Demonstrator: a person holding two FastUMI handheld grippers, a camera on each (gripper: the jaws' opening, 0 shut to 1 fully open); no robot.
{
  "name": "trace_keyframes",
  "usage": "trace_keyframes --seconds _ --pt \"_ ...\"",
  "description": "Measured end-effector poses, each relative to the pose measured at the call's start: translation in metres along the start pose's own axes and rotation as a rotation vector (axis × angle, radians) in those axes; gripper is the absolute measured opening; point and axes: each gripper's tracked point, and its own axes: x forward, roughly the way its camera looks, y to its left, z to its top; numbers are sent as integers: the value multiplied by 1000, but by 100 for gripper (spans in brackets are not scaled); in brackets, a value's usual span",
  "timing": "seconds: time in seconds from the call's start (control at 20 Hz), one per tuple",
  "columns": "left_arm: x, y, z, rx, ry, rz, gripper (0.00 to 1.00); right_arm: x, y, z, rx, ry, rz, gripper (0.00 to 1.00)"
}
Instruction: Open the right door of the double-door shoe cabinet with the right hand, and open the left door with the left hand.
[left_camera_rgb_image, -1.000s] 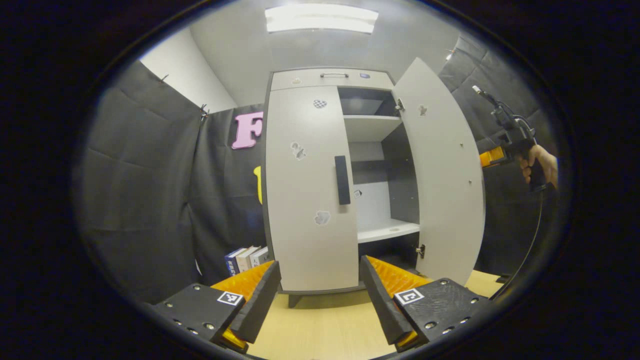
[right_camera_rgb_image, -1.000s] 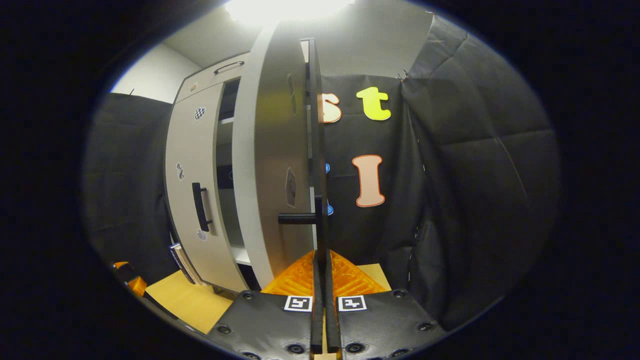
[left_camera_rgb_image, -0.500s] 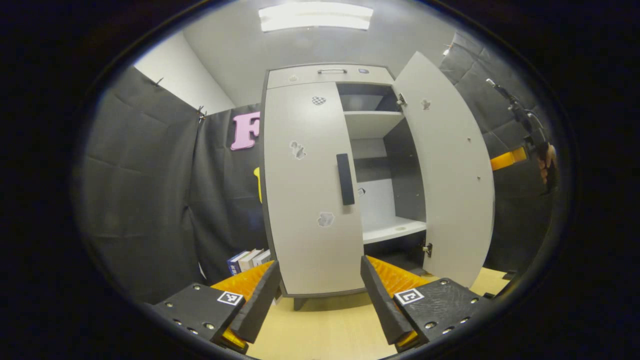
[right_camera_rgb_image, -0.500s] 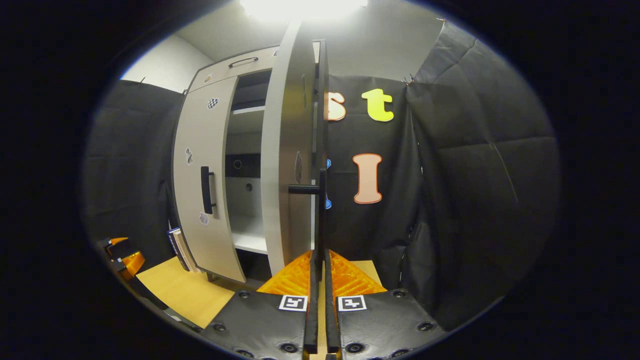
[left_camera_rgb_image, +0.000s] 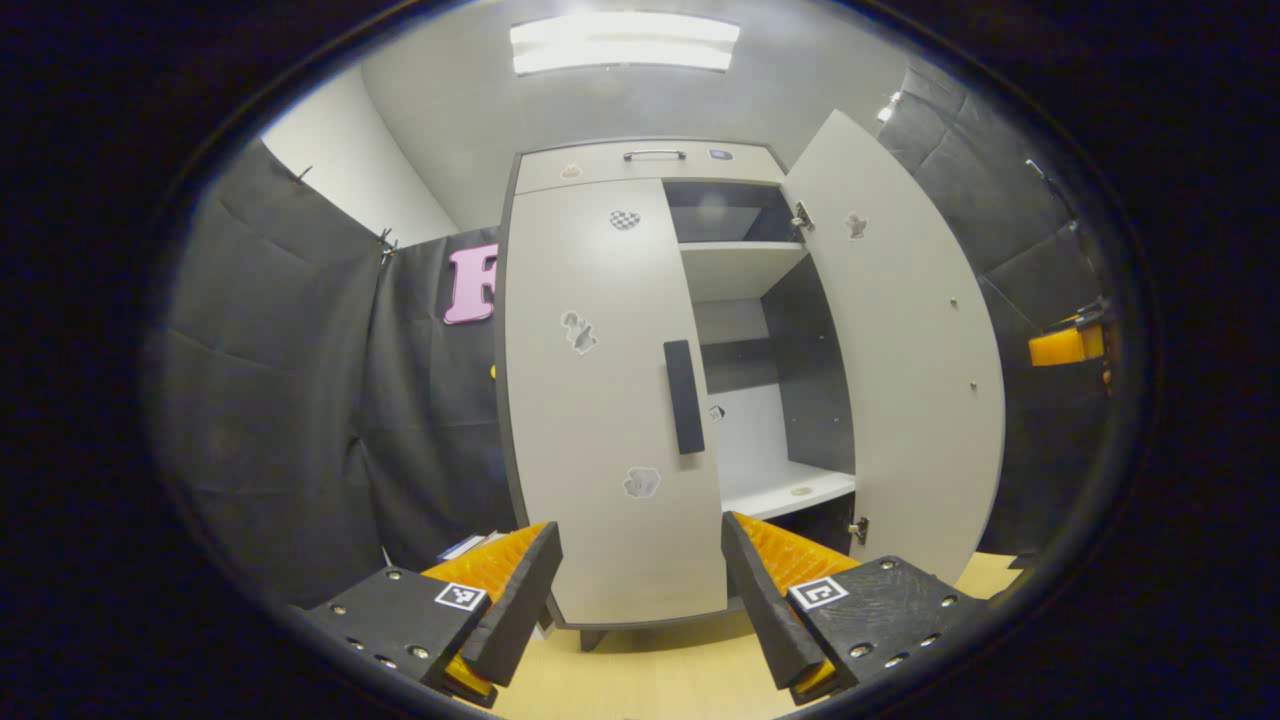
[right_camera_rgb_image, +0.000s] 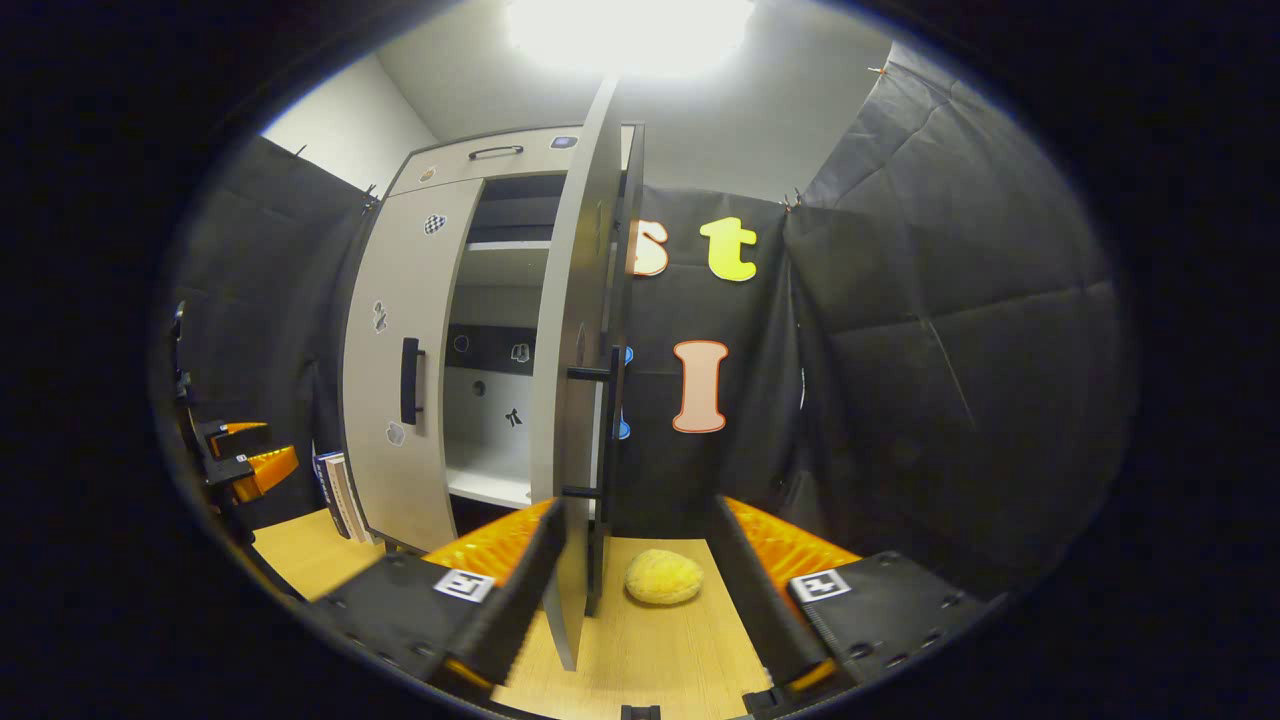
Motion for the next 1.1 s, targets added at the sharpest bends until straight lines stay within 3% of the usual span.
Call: trace_keyframes --seconds 0.05,0.35,0.65,1.1 --pt "7 -3 5 1 -8 -6 93 -1 -6 -4 5 5 -21 98" --pt "48 -26 38 -8 -57 -48 92 -35 -25 -17 31 34 -80 98" --pt "93 -31 62 53 -71 -37 92 -57 -55 -18 44 29 -158 98" --pt "165 -44 53 7 -19 -52 92 -65 -75 -59 56 111 -208 98"
